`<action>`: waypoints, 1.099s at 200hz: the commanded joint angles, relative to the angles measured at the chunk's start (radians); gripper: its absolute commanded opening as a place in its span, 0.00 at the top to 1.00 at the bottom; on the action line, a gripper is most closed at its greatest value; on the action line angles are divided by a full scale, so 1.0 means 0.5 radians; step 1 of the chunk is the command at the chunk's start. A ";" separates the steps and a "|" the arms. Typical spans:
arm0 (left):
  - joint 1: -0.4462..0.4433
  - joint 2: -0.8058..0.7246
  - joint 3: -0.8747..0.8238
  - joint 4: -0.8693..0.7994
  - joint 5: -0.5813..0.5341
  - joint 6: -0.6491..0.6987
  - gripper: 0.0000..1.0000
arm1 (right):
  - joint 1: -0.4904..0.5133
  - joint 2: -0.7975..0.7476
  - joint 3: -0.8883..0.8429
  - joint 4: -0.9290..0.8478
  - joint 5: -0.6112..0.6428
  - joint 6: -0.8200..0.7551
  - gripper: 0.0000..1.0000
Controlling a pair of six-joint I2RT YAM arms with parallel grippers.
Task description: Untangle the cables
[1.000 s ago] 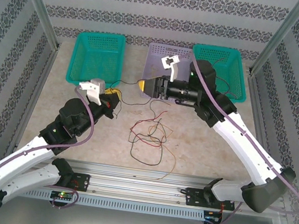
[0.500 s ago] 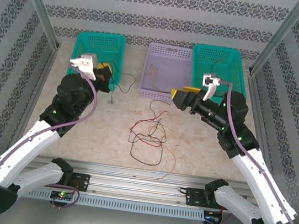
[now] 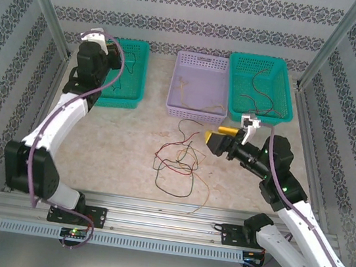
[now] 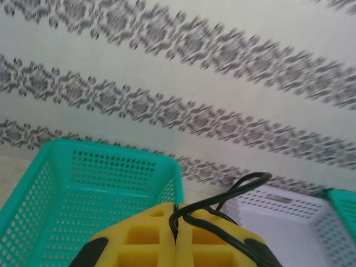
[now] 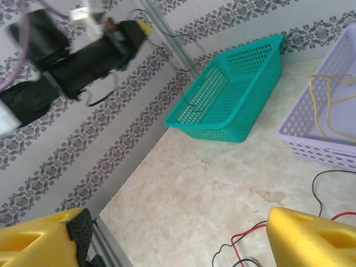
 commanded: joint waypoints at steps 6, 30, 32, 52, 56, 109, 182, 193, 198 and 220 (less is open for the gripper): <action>0.057 0.262 0.106 0.073 0.042 0.032 1.00 | 0.120 -0.060 -0.098 -0.019 -0.011 -0.028 0.18; 0.080 0.486 0.157 0.094 0.062 0.024 1.00 | 0.303 -0.068 -0.181 -0.032 0.085 -0.079 0.18; 0.078 0.503 0.161 0.089 0.067 0.024 1.00 | 0.319 -0.063 -0.184 -0.032 0.093 -0.082 0.18; 0.077 0.633 0.221 0.014 0.104 -0.012 1.00 | 0.422 -0.004 -0.208 -0.083 0.209 -0.115 0.18; 0.079 0.646 0.220 0.003 0.104 -0.036 0.98 | 0.430 0.018 -0.210 -0.102 0.238 -0.107 0.17; 0.080 0.483 0.096 0.022 0.230 -0.157 0.33 | 0.434 0.394 -0.202 -0.241 0.421 0.035 0.17; 0.063 -0.031 0.079 -0.358 0.257 -0.343 0.00 | 0.386 0.807 -0.155 -0.408 0.750 0.272 0.19; 0.040 -0.124 0.060 -0.423 0.219 -0.383 0.00 | 0.382 0.859 -0.156 -0.391 0.777 0.293 0.20; 0.026 -0.159 0.053 -0.453 0.214 -0.389 0.00 | 0.380 0.884 -0.156 -0.384 0.787 0.301 0.20; -0.075 -0.315 -0.008 -0.597 0.184 -0.406 0.00 | 0.356 1.001 -0.139 -0.358 0.792 0.315 0.23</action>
